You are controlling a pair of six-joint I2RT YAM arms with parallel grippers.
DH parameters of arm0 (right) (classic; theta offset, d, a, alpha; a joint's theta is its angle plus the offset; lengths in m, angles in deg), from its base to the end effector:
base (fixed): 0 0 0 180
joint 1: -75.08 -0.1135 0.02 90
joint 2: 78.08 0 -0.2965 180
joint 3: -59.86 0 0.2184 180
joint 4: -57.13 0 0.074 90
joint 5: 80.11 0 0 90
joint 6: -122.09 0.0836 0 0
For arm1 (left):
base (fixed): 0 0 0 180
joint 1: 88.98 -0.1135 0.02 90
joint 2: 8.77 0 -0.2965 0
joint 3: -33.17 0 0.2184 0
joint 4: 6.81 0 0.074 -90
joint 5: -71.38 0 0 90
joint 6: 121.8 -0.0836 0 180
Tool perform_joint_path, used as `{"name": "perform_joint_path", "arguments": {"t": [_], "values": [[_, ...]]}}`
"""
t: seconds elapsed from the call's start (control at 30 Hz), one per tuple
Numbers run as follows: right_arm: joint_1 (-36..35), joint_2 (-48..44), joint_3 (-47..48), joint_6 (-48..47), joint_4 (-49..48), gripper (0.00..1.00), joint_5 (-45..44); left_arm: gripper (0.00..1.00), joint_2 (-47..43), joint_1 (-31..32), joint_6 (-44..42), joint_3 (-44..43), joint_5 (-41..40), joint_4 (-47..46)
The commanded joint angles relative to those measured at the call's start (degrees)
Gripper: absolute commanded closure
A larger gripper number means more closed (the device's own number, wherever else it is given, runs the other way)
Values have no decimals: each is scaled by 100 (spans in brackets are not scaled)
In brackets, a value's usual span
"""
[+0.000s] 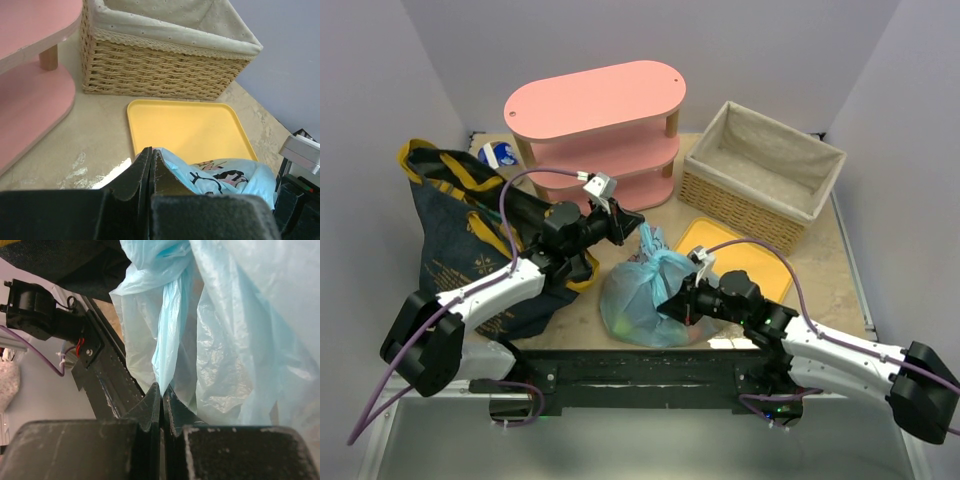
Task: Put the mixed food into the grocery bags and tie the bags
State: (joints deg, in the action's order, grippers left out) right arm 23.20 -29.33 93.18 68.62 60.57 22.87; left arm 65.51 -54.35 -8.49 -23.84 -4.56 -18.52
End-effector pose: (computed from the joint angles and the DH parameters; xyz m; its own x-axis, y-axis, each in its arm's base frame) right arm 0.0977 0.1549 0.2280 -0.6949 0.0541 -0.7171 -0.6026 0.5005 0.6216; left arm 0.2374 -0.1887 0.3190 -0.3701 -0.2109 -0.9047 0.6574 0.6286 -0.4155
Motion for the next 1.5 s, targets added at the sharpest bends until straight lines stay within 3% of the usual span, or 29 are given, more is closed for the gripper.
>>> {"name": "perform_joint_path", "arguments": {"t": [0.0, 0.03, 0.07, 0.17, 0.33, 0.43, 0.6, 0.8, 1.0, 1.2, 1.37, 1.4, 1.47], "values": [[-121, 195, -5, 178, 92, 100, 276, 100, -150, -123, 278, -210, 25, -82], [-121, 248, -5, 205, -39, 100, 293, 97, -194, -123, 349, -201, 87, -38], [-121, 275, -5, 205, -75, 100, 311, 80, -229, -123, 411, -201, 131, 75], [-121, 337, 39, 135, -93, 100, 302, 47, -379, -115, 648, -140, 211, 286], [-121, 319, 74, 100, -85, 100, 294, 15, -573, -115, 1166, -95, -44, 847], [-121, 275, 65, 82, -58, 100, 276, 10, -476, -115, 1448, -157, 70, 1262], [-121, 249, 56, 73, -58, 100, 250, 8, -248, -123, 1896, 18, 614, 1140], [-112, 240, 39, 64, -76, 100, 250, 12, 208, -88, 2388, 239, 1159, 183], [-121, 196, 21, 47, -58, 100, 206, 28, 403, 17, 2477, 247, 1274, -99], [-112, 170, 30, 29, -23, 100, 197, 66, 438, 26, 2538, 309, 1292, -354], [-121, 135, 39, 3, 65, 100, 197, 83, 447, 17, 2477, 300, 1090, -398], [-121, 143, 30, -6, 91, 100, 197, 93, 438, 17, 2468, 300, 1064, -459], [-121, 108, 47, -23, 135, 100, 188, 96, 386, 17, 2398, 274, 924, -512]]}}
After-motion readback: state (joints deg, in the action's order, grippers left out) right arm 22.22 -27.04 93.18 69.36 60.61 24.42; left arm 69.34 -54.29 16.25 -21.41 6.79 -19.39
